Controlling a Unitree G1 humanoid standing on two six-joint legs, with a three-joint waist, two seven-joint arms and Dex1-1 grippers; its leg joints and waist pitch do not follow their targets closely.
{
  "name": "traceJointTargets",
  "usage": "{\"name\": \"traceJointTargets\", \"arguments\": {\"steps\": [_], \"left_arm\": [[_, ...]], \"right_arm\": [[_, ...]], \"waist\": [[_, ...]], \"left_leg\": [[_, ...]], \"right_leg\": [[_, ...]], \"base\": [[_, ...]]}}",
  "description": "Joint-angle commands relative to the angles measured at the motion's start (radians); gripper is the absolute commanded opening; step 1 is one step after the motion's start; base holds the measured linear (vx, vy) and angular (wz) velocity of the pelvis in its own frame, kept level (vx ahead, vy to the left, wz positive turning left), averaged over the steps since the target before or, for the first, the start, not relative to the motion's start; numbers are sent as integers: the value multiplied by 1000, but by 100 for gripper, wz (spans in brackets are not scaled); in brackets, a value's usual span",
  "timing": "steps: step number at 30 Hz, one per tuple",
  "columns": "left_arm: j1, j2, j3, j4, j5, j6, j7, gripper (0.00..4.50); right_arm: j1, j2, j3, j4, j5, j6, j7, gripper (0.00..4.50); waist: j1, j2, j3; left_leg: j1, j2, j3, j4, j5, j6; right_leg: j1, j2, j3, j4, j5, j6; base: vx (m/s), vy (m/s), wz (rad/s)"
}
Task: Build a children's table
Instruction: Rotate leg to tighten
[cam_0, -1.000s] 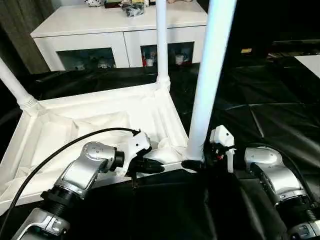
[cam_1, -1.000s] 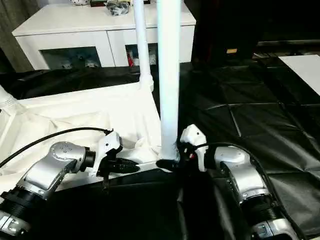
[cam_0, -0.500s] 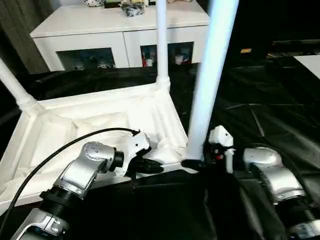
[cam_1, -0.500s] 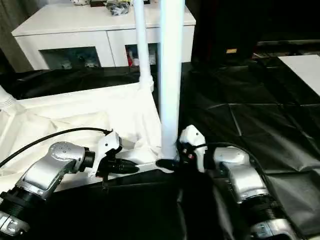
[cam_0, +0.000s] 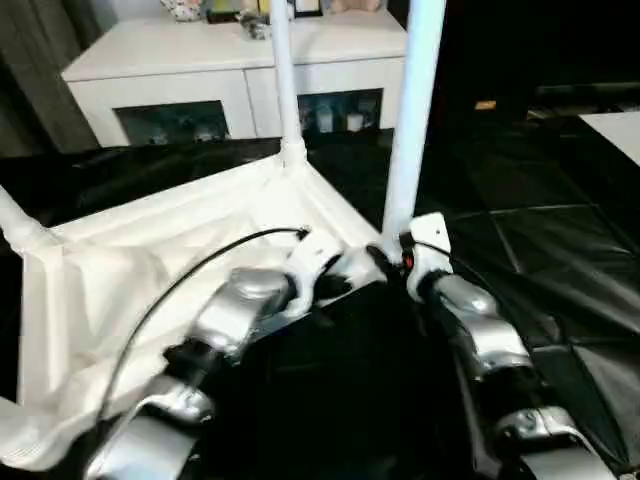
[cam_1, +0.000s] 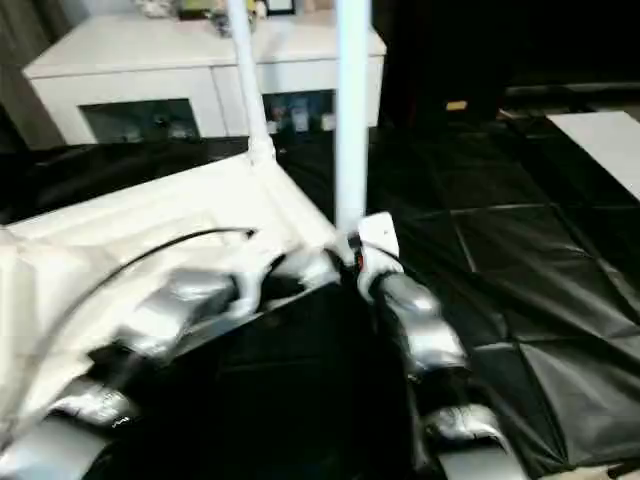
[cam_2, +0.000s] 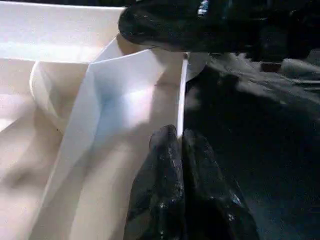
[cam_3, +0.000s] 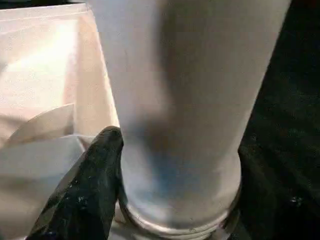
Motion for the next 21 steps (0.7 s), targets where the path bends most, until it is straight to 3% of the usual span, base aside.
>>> {"name": "traceJointTargets", "arguments": {"steps": [1, 5, 6, 9, 11, 17, 19, 21], "left_arm": [[-1, 11, 55, 53, 18, -10, 122, 0], [21, 32, 26, 18, 15, -13, 38, 0], [21, 33, 26, 18, 15, -14, 36, 0], [39, 52, 8, -7, 15, -16, -20, 0], [71, 88, -20, -63, 5, -16, -112, 0], [120, 162, -59, -157, -20, -38, -262, 0], [154, 211, -72, -221, -53, -55, -372, 0], [178, 246, -80, -277, -86, -45, -451, 0]], "right_arm": [[23, 28, 58, 34, -22, 11, 39, 274], [35, 39, 49, -6, 20, -42, 127, 274], [34, 39, 48, -6, 21, -44, 128, 330], [31, 22, 34, -13, 35, -57, 156, 350], [31, -15, 31, -43, 79, -42, 280, 380], [74, -131, 92, -138, 112, -22, 557, 380], [110, -203, 118, -198, 128, -34, 693, 380], [126, -236, 122, -221, 136, -38, 748, 380]], "waist": [[-3, -16, -58], [-3, -18, -58], [-4, -17, -58], [-6, -17, -60], [-9, -17, -61], [-10, -11, -61], [-3, -11, -62], [-1, -8, -62]], "left_leg": [[17, 45, -26, -82, -209, 32], [13, 46, -28, -83, -214, 49], [11, 47, -28, -83, -207, 53], [7, 47, -27, -80, -180, 68], [4, 48, -30, -80, -175, 81], [9, 52, -26, -76, -160, 100], [8, 55, -27, -75, -152, 106], [12, 57, -26, -75, -153, 111]], "right_leg": [[38, -54, 35, -82, -213, -213], [42, -57, 35, -83, -225, -205], [42, -56, 34, -82, -219, -206], [43, -55, 34, -76, -169, -221], [51, -58, 32, -73, -152, -228], [45, -52, 32, -68, -98, -263], [50, -53, 33, -62, -68, -267], [46, -52, 32, -61, -59, -277]], "base": [[0, 0, 0], [0, 0, 0], [0, 0, 0], [0, 0, 0], [0, 0, 0], [0, 0, 0], [0, 0, 0], [0, 0, 0]]}}
